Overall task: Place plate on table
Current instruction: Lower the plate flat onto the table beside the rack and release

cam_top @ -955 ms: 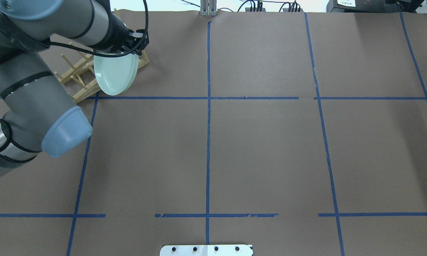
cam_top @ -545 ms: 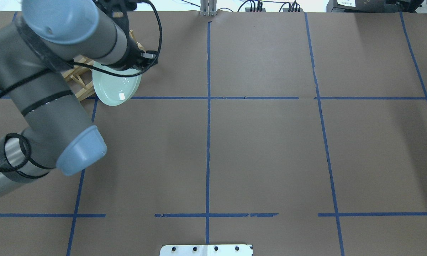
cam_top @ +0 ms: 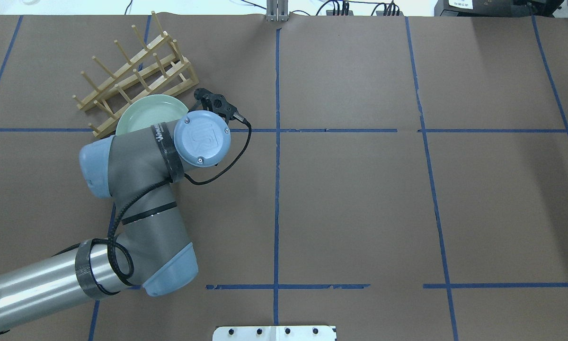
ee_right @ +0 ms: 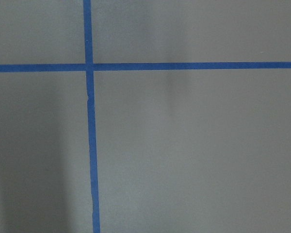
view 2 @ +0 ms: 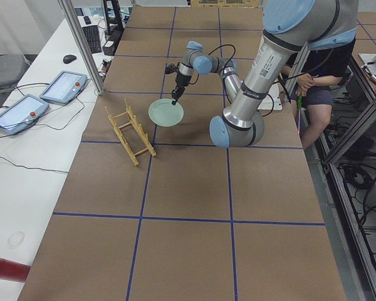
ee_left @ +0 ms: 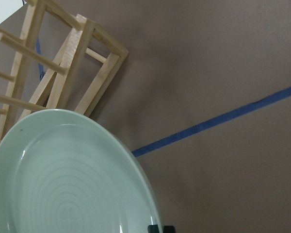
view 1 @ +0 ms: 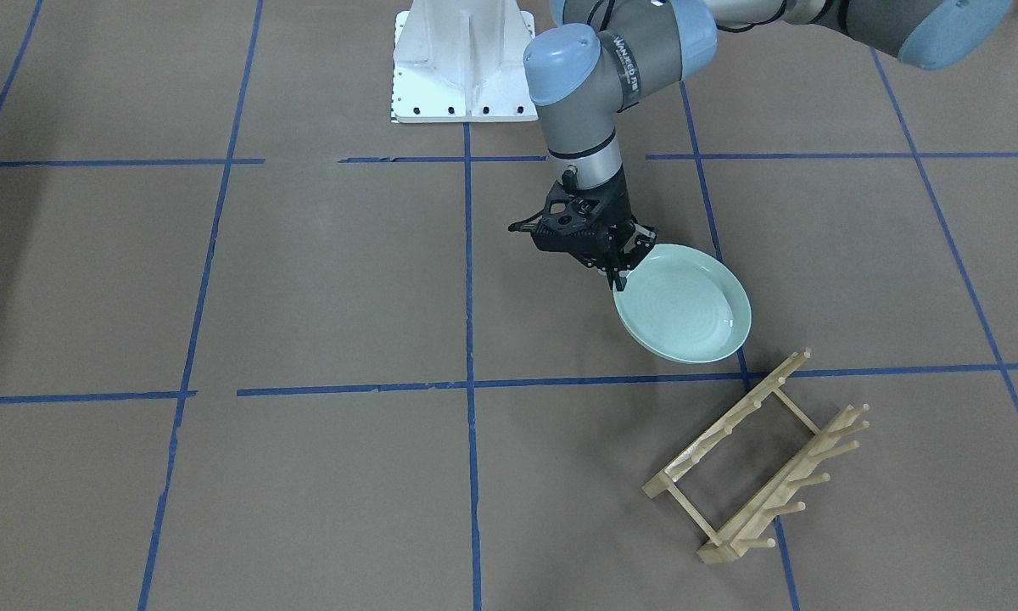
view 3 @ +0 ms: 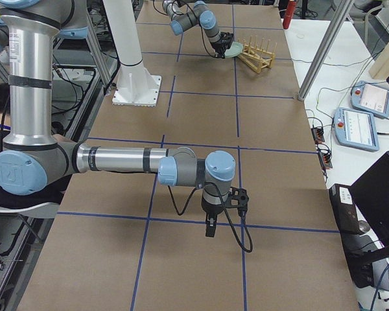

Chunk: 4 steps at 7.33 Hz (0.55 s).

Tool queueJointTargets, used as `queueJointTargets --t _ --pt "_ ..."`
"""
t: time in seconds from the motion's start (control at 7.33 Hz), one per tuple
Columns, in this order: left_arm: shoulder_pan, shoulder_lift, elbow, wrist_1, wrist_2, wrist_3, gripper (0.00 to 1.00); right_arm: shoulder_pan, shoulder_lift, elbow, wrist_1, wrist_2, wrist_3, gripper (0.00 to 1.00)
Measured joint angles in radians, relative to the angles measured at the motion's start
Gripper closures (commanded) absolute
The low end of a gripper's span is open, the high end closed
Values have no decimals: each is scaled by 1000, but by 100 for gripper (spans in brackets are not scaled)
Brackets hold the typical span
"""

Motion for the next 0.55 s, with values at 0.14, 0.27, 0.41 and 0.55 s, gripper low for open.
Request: queueJointTargets --t 0.14,0.27,0.41,0.55 --pt "36 2 18 0 15 6 70 0 0 0 0 0 0 0" --pt "55 -1 45 -2 35 9 14 0 0 0 0 0 0 0" --pt "63 -5 66 -4 53 11 0 0 0 0 0 0 0 0" --pt "65 -4 75 -15 61 12 0 0 0 0 0 0 0 0"
